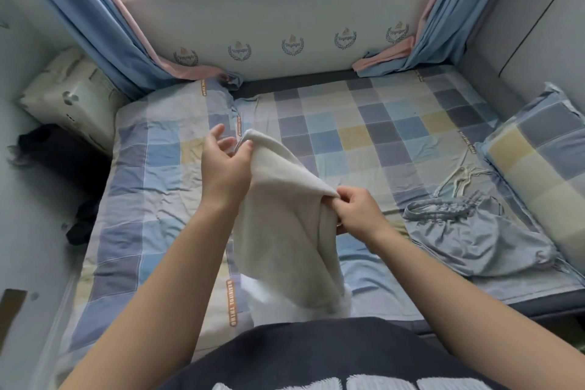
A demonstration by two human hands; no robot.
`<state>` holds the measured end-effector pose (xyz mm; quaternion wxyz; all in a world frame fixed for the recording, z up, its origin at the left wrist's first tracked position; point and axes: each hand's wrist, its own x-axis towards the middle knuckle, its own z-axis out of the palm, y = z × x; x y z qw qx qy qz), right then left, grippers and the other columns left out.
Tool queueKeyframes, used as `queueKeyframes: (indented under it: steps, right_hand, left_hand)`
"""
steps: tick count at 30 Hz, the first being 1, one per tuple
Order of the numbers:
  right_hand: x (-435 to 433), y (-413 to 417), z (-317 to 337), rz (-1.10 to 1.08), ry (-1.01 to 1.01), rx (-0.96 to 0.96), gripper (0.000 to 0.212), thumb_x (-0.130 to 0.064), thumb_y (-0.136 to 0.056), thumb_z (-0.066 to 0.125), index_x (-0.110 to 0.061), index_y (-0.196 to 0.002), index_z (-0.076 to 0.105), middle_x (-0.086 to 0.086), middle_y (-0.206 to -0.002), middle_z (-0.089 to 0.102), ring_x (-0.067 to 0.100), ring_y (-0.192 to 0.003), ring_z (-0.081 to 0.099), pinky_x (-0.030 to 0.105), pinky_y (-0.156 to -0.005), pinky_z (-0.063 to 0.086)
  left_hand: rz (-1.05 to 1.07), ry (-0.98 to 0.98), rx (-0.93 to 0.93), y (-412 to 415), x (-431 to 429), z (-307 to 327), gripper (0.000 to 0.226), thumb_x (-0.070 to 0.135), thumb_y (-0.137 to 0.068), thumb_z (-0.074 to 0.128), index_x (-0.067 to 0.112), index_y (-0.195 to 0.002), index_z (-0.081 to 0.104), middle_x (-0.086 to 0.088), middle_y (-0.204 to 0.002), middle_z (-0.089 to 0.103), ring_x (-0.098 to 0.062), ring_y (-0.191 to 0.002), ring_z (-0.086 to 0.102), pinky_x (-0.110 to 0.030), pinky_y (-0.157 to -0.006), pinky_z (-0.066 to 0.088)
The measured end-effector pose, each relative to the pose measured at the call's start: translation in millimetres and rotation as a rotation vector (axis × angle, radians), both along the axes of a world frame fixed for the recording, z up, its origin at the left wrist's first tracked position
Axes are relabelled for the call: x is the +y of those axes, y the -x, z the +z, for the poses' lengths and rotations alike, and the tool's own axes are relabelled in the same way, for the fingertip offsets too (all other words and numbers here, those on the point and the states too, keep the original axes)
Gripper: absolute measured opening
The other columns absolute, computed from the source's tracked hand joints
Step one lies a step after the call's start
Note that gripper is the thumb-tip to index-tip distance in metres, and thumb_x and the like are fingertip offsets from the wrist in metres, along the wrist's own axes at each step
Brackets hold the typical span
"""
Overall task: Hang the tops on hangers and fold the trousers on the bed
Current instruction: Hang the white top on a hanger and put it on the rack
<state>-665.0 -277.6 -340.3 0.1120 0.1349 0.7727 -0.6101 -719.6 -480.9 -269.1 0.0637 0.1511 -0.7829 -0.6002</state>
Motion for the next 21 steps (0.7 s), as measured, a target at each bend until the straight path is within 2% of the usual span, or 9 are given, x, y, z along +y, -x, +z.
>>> queueKeyframes:
  steps: [2,4,6,8,10,12,14,18,21]
  right_hand:
    - [2,4,14,-0.023,0.044,-0.011,0.024,-0.013,-0.099,0.056,-0.002,-0.078,0.056,0.012,-0.071,0.055,0.018,-0.060,0.060,0.033,-0.050,0.056]
    - [4,7,25,-0.057,0.112,-0.018,0.025,-0.014,-0.100,0.055,-0.009,-0.076,0.056,0.008,-0.071,0.059,0.018,-0.060,0.063,0.035,-0.054,0.058]
    - [5,10,35,-0.098,0.162,-0.028,0.023,-0.013,-0.099,0.054,-0.009,-0.078,0.061,0.010,-0.074,0.064,0.024,-0.068,0.067,0.043,-0.060,0.061]
    - [8,12,47,-0.134,0.186,-0.023,0.019,-0.012,-0.095,0.054,-0.008,-0.080,0.066,0.012,-0.075,0.068,0.030,-0.075,0.069,0.051,-0.071,0.062]
    - [11,14,62,-0.166,0.228,-0.016,0.018,-0.012,-0.093,0.054,-0.007,-0.082,0.068,0.012,-0.073,0.069,0.030,-0.076,0.069,0.051,-0.075,0.061]
    - [15,13,79,-0.189,0.313,-0.008,0.020,-0.008,-0.095,0.051,-0.003,-0.085,0.068,0.013,-0.073,0.070,0.029,-0.075,0.070,0.047,-0.072,0.061]
    - [18,13,92,-0.194,0.380,0.020,0.022,-0.007,-0.096,0.051,-0.001,-0.086,0.069,0.015,-0.078,0.071,0.030,-0.077,0.071,0.047,-0.072,0.061]
    - [24,10,104,-0.222,0.493,0.110,0.019,-0.007,-0.098,0.052,-0.001,-0.089,0.067,0.015,-0.078,0.071,0.027,-0.074,0.071,0.043,-0.071,0.061]
    - [30,5,101,-0.215,0.559,0.158,0.012,-0.009,-0.101,0.053,-0.009,-0.101,0.065,0.012,-0.099,0.074,0.027,-0.095,0.072,0.043,-0.085,0.059]
  left_hand:
    - [-0.018,0.136,0.099,-14,-2,-5,0.044,0.026,-0.094,0.070,0.020,-0.134,0.052,0.001,-0.125,0.059,-0.013,-0.111,0.057,-0.028,-0.097,0.047]
    - [-0.144,0.196,0.131,-28,3,-14,0.019,0.021,-0.092,0.072,0.013,-0.108,0.064,-0.002,-0.102,0.068,-0.012,-0.089,0.064,-0.031,-0.083,0.054]
    - [-0.388,0.182,0.026,-43,13,-24,0.009,0.015,-0.092,0.072,0.009,-0.089,0.066,-0.005,-0.080,0.070,-0.014,-0.069,0.068,-0.035,-0.067,0.055]
    - [-0.648,0.157,-0.151,-58,27,-37,0.008,0.019,-0.090,0.074,0.012,-0.089,0.069,-0.005,-0.082,0.073,-0.013,-0.072,0.071,-0.034,-0.069,0.056]
    - [-0.777,0.166,-0.234,-68,42,-52,0.027,0.033,-0.085,0.078,0.017,-0.105,0.071,0.003,-0.098,0.074,-0.008,-0.089,0.071,-0.034,-0.084,0.058]
    - [-0.782,0.136,-0.248,-72,59,-62,0.050,0.052,-0.075,0.077,0.025,-0.115,0.065,0.011,-0.108,0.072,-0.006,-0.100,0.069,-0.037,-0.090,0.058]
    - [-0.750,0.113,-0.241,-70,74,-68,0.058,0.060,-0.070,0.074,0.030,-0.118,0.062,0.014,-0.109,0.072,-0.007,-0.102,0.068,-0.037,-0.089,0.057]
    - [-0.655,0.262,-0.193,-58,91,-73,0.028,0.044,-0.095,0.063,0.020,-0.105,0.070,0.006,-0.100,0.073,-0.021,-0.100,0.068,-0.032,-0.077,0.049]
    - [-0.539,0.171,-0.128,-51,86,-69,0.024,0.032,-0.102,0.057,0.022,-0.082,0.066,0.003,-0.085,0.072,-0.023,-0.087,0.067,-0.038,-0.076,0.052]
